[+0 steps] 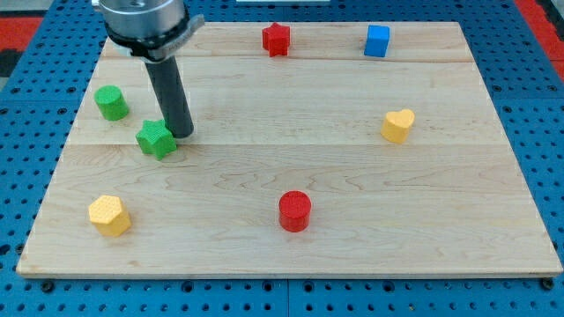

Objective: Place green star adjacent to the green circle

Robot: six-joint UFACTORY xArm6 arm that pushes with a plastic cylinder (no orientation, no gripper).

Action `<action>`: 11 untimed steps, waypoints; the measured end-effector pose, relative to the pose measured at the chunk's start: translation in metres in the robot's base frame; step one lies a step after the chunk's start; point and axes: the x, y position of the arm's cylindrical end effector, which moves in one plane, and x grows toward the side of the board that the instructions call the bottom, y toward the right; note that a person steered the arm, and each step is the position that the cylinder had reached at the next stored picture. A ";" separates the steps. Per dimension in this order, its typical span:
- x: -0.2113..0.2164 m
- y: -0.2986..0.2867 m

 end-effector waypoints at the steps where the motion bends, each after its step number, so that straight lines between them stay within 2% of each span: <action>1: 0.039 0.014; 2: 0.051 0.027; 3: 0.056 -0.046; 4: 0.014 -0.055; 5: 0.018 -0.062; 6: 0.032 -0.033; 7: 0.009 -0.026; 9: -0.013 -0.063; 10: -0.017 -0.035; 11: -0.074 -0.010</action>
